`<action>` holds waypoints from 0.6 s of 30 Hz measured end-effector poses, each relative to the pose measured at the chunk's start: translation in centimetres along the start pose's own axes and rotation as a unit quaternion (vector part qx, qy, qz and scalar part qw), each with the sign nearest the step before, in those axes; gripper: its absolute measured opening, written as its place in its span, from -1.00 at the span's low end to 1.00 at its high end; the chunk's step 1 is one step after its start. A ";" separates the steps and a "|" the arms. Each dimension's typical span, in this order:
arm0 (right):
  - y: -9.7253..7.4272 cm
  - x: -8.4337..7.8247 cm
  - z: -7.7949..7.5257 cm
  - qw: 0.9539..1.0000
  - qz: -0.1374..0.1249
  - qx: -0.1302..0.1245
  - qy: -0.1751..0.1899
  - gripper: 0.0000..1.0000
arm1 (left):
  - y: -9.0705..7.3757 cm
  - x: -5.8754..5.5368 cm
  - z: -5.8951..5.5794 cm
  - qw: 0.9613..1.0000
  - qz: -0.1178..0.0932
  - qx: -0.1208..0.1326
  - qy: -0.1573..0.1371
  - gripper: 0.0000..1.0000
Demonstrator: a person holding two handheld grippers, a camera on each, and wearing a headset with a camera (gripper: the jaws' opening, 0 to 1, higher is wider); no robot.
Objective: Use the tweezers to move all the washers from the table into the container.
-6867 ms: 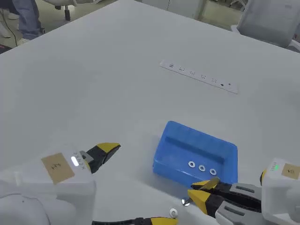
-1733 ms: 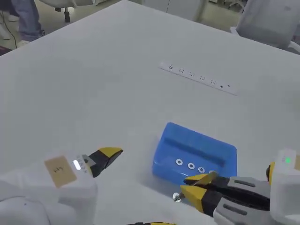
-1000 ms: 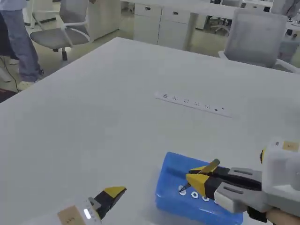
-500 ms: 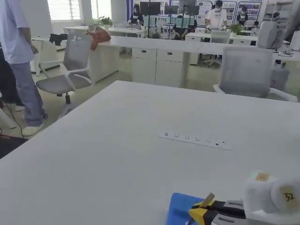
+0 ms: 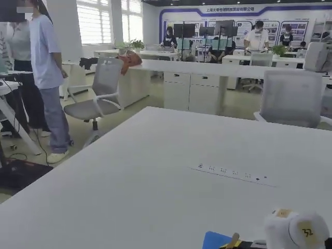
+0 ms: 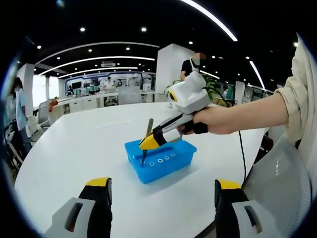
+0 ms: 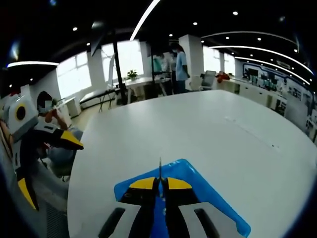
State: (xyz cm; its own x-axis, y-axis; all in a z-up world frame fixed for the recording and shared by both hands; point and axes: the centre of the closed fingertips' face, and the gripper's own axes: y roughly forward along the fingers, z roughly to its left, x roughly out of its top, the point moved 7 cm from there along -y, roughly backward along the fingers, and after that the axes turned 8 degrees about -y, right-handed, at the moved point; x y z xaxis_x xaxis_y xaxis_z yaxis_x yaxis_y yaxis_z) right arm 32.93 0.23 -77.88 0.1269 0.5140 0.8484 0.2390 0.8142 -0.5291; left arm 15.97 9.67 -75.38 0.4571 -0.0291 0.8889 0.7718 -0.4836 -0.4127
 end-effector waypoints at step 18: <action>0.6 -0.1 0.2 0.999 0.017 0.010 -0.037 -0.93 | -0.3 0.6 -0.4 0.999 -0.012 -0.023 -0.024 0.70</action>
State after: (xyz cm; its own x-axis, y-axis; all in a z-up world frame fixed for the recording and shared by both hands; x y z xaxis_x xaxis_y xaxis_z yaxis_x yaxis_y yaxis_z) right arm 32.86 0.74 -78.29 0.0636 0.5590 0.8267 0.2156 0.8012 -0.5583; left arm 15.83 9.46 -74.68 0.4603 0.0239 0.8875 0.7625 -0.5227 -0.3814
